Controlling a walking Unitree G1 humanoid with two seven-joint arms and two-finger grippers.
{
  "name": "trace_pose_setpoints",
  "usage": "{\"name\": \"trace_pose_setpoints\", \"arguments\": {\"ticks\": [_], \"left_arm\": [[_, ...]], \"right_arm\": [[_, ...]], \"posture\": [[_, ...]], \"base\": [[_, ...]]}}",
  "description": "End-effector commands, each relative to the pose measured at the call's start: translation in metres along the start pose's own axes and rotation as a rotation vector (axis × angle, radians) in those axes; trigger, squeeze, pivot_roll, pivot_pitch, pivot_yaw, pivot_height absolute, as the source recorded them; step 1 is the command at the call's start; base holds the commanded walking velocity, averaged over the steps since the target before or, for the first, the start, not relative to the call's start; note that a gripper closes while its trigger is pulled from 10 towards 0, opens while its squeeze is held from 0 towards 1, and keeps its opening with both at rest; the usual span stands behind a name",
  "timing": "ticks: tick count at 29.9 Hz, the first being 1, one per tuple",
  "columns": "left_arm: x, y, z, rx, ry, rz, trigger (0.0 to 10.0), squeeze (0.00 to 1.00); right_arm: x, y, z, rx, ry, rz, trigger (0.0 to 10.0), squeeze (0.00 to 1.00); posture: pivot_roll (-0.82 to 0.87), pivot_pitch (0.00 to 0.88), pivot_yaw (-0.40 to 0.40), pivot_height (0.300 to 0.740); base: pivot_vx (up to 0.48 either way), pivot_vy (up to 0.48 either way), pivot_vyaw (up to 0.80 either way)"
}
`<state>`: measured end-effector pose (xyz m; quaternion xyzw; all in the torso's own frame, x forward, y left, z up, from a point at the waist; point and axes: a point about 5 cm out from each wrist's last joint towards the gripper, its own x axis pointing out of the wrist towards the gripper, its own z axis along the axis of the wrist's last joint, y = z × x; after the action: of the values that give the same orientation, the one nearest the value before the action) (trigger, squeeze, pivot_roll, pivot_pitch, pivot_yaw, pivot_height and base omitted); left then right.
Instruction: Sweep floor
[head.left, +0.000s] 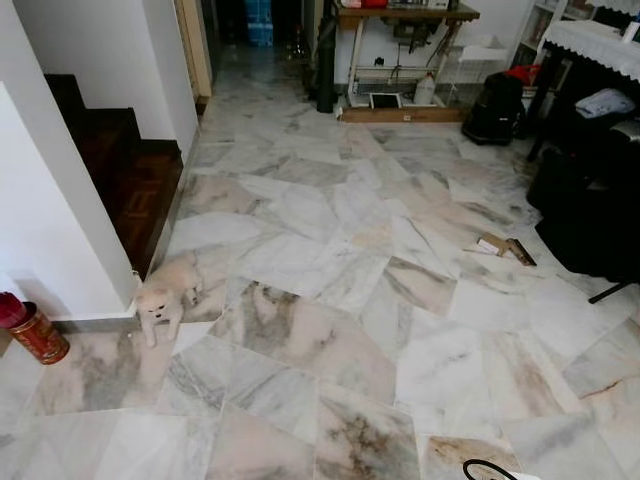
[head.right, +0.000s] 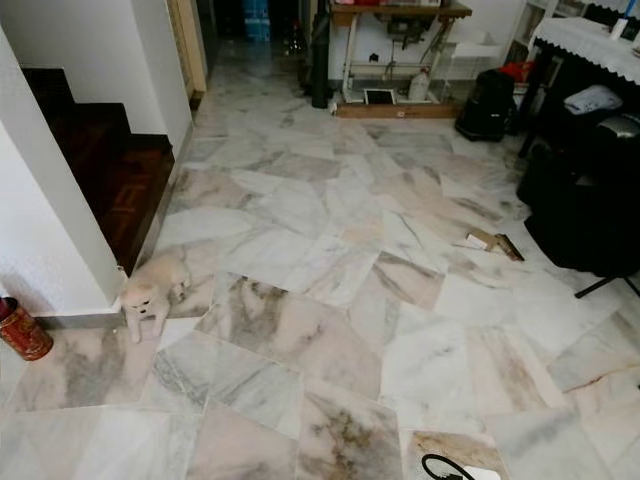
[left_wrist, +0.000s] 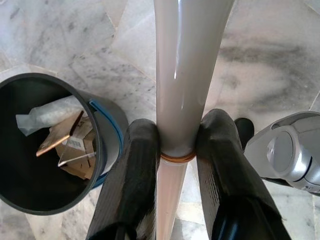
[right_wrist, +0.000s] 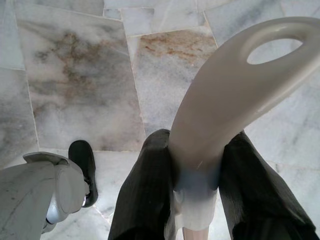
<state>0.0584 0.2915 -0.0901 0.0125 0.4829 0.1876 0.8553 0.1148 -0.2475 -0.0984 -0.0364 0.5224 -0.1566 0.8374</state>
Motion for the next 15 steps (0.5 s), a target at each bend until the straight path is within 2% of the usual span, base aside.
{"name": "trace_pose_setpoints", "arguments": {"ticks": [1, 15], "left_arm": [[-0.0009, -0.0028, -0.0046, 0.012, 0.022, -0.015, 10.0, 0.00], [-0.0020, -0.0036, -0.0073, 0.012, 0.025, -0.034, 10.0, 0.00]], "right_arm": [[0.0005, -0.0016, 0.0042, 0.023, -0.018, -0.001, 10.0, 0.00], [0.0001, -0.0024, 0.0023, 0.033, -0.021, 0.002, 10.0, 0.00]], "posture": [[0.04, 0.000, -0.033, 0.740], [0.03, 0.000, -0.030, 0.740]], "base": [[0.000, 0.000, 0.00], [0.000, 0.000, 0.00]]}}
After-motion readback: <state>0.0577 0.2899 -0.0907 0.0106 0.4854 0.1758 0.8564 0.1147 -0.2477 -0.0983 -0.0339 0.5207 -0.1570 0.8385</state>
